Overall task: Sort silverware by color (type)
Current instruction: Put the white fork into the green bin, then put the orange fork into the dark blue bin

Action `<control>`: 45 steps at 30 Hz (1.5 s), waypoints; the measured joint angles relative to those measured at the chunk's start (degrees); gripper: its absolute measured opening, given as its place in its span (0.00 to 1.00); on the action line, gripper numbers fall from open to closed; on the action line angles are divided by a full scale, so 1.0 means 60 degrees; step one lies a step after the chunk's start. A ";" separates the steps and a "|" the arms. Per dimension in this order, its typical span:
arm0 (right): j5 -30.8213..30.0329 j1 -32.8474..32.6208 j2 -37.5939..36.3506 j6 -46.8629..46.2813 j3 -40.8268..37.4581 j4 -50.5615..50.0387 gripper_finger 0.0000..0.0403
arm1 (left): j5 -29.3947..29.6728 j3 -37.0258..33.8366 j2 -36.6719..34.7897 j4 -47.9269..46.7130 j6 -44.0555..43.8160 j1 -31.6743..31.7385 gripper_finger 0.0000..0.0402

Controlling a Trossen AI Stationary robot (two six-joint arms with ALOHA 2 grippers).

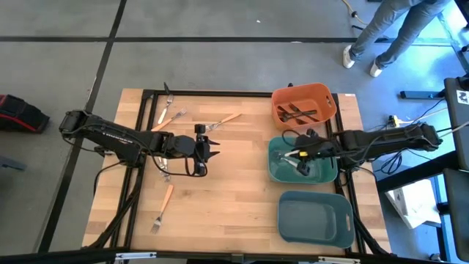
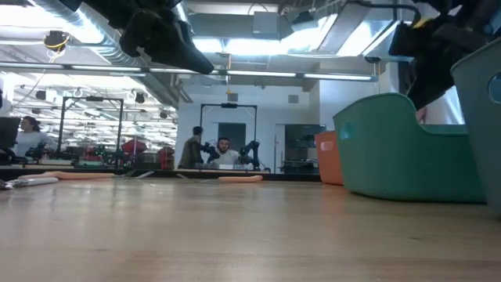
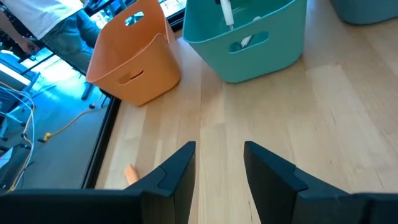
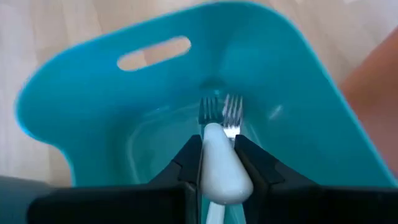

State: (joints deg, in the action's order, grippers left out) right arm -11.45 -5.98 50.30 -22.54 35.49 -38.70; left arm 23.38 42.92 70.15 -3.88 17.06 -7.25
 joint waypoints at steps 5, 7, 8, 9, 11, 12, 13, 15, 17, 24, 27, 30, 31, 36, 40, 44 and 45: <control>-0.0101 0.0000 0.0486 -0.0282 -0.0040 0.0215 0.16 | -0.0017 0.0000 0.0000 -0.0005 -0.0004 0.0000 0.33; -0.0098 0.0000 0.0584 -0.0401 -0.0040 0.0195 0.20 | -0.0020 0.0000 0.0000 -0.0003 -0.0004 0.0000 0.33; -0.0094 0.0000 0.0637 -0.0491 -0.0040 0.0189 0.22 | -0.0020 0.0000 0.0000 0.0003 -0.0007 0.0000 0.33; -0.0105 0.0000 0.0662 -0.0525 -0.0040 0.0201 0.25 | -0.0022 0.0000 0.0000 0.0000 -0.0007 0.0000 0.33; -0.0171 0.0000 0.0661 -0.0537 -0.0036 0.0118 0.32 | -0.0061 0.0000 0.0000 -0.0004 -0.0007 0.0000 0.33; -0.0161 0.0000 0.0657 -0.0536 0.0030 0.0003 0.36 | -0.0059 0.0000 0.0000 0.0000 -0.0007 0.0000 0.33; -0.0129 0.0000 0.0660 -0.0533 0.0175 -0.0158 0.40 | -0.0062 0.0000 0.0000 0.0001 -0.0010 -0.0001 0.33; -0.0043 0.0000 0.0659 -0.0548 0.0671 -0.0588 0.46 | -0.0080 0.0000 0.0000 0.0000 -0.0047 0.0035 0.33; -0.0007 0.0000 0.0656 -0.0670 0.1303 -0.0917 0.50 | -0.0087 0.0000 0.0000 0.0000 -0.0104 0.0103 0.33; -0.2009 0.0603 0.0659 -0.1154 0.2732 -0.1136 0.55 | -0.0088 0.0000 0.0004 -0.0007 -0.0560 0.0419 0.33; -0.1644 0.1614 0.0655 -0.1147 0.2893 -0.1316 0.55 | -0.0091 0.0000 0.0004 -0.0004 -0.0590 0.0466 0.33; -0.0754 0.2974 0.0659 -0.0808 0.2910 -0.1592 0.55 | -0.0091 -0.0004 0.0004 0.0000 -0.0698 0.0463 0.33; -0.0359 0.3479 0.0676 -0.0646 0.2901 -0.1618 0.55 | -0.0091 -0.0004 0.0004 0.0016 -0.0751 0.0466 0.33; 0.0872 0.5663 0.1046 0.0118 0.2888 -0.1629 0.55 | -0.0091 -0.0004 0.0004 0.0044 -0.0768 0.0466 0.33; 0.1423 0.7101 0.1473 0.0702 0.2888 -0.1601 0.55 | -0.0090 -0.0004 0.0004 0.0054 -0.0844 0.0529 0.33; 0.2106 0.8246 0.2046 0.1180 0.2892 -0.1414 0.55 | -0.0089 -0.0004 0.0004 0.0087 -0.1031 0.0576 0.33; 0.2313 0.8501 0.2233 0.1317 0.2892 -0.1428 0.55 | -0.0091 -0.0004 0.0004 0.0091 -0.1031 0.0583 0.33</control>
State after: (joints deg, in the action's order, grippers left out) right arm 2.43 45.03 63.71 -14.63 52.84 -47.27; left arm 22.83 42.89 70.17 -3.33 10.87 -3.75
